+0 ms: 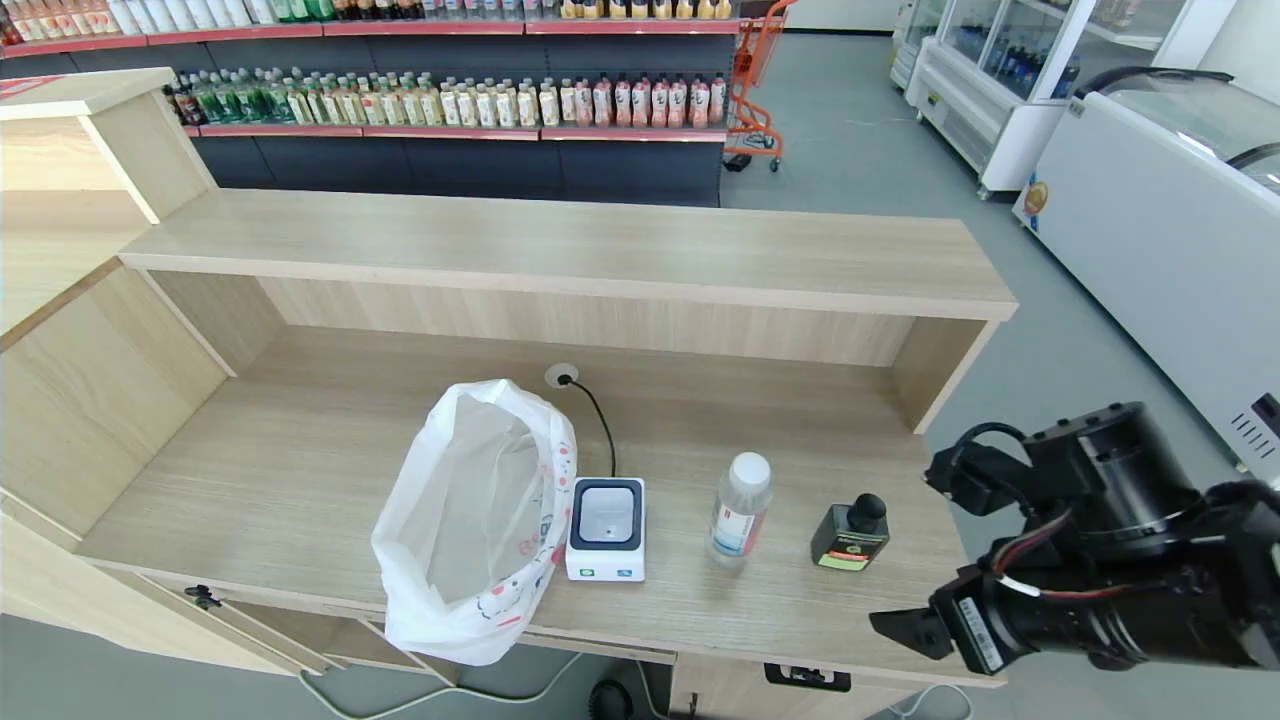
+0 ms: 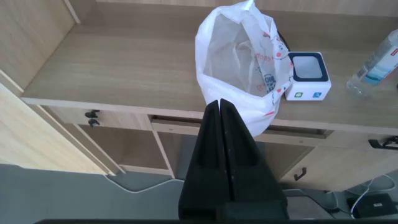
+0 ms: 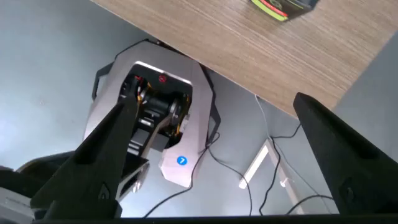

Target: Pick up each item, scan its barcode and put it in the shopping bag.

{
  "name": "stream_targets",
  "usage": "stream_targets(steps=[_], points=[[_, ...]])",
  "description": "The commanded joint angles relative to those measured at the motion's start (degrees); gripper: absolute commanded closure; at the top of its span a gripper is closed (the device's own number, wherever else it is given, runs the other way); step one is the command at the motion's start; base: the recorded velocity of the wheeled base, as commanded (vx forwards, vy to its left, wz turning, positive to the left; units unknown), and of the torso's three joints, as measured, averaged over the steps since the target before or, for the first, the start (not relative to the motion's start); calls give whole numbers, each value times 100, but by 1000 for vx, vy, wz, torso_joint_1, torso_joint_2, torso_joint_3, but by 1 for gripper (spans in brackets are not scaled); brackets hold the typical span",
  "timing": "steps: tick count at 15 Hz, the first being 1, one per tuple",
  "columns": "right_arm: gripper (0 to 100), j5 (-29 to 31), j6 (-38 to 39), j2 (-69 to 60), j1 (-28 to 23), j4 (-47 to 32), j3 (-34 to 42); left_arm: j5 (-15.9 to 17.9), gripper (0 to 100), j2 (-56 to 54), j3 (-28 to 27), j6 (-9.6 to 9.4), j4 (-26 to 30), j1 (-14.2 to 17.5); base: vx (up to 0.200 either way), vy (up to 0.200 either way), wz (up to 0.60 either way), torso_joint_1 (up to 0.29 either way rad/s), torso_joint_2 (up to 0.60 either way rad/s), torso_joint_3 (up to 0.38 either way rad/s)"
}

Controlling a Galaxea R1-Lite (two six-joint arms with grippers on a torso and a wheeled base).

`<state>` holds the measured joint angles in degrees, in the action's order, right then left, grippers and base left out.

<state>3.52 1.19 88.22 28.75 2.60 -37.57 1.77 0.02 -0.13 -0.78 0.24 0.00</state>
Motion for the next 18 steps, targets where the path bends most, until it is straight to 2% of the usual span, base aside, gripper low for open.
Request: stream_targets(steps=[1, 4, 8, 11, 18], points=[[0, 17, 83, 934, 316, 663, -31, -1, 100, 6, 5, -1, 2, 0, 0, 0, 0, 0, 0, 0], [0, 78, 100, 1435, 536, 1103, -224, -1, 100, 6, -4, -1, 2, 0, 0, 0, 0, 0, 0, 0], [0, 491, 65, 2217, 711, 2061, -418, -1, 100, -2, 5, -1, 2, 0, 0, 0, 0, 0, 0, 0], [0, 861, 56, 2595, 826, 2403, -664, -1, 100, 6, -4, -1, 2, 0, 0, 0, 0, 0, 0, 0], [0, 887, -163, 3184, 887, 3423, -840, -1, 100, -2, 5, -1, 2, 0, 0, 0, 0, 0, 0, 0]])
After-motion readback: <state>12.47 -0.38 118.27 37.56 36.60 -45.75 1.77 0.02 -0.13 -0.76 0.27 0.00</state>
